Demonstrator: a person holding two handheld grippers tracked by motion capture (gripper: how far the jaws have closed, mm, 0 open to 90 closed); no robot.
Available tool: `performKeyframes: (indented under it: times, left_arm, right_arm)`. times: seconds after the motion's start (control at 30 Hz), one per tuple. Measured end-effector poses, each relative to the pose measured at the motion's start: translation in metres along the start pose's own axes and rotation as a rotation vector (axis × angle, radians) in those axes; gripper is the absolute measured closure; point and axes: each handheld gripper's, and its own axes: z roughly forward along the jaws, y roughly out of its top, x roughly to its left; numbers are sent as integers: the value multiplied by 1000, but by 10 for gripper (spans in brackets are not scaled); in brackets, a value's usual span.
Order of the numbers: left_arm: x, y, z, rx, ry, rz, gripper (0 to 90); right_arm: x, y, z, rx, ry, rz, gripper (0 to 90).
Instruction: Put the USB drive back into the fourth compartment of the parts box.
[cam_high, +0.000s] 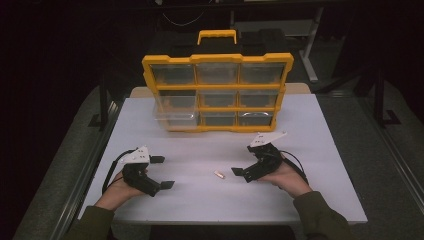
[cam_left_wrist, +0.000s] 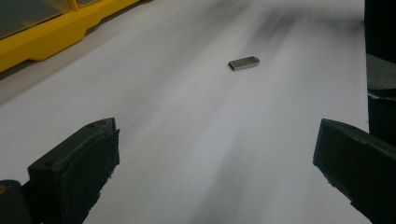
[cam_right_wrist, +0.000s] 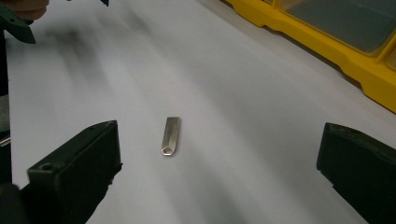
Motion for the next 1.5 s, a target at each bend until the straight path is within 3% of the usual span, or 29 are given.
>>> performKeyframes:
  times: [1.5]
  left_arm:
    - [0, -1, 4, 4, -24, -5, 0]
  right_arm:
    - [5, 29, 30, -10, 50, -48, 0]
